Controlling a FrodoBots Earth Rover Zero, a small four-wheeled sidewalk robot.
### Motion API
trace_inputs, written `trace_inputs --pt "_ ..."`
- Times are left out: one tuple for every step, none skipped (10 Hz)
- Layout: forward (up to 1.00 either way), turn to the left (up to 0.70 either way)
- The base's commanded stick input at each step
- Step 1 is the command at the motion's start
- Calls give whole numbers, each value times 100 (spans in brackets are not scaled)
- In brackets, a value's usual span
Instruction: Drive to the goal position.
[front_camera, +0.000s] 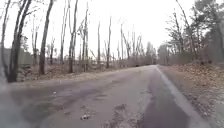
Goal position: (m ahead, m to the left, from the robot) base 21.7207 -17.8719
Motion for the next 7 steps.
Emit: trace_inputs --pt "70 0" --pt "70 0" --pt "70 0" --pt "70 0" --pt "70 -35" --pt "70 -35" --pt "70 -35"
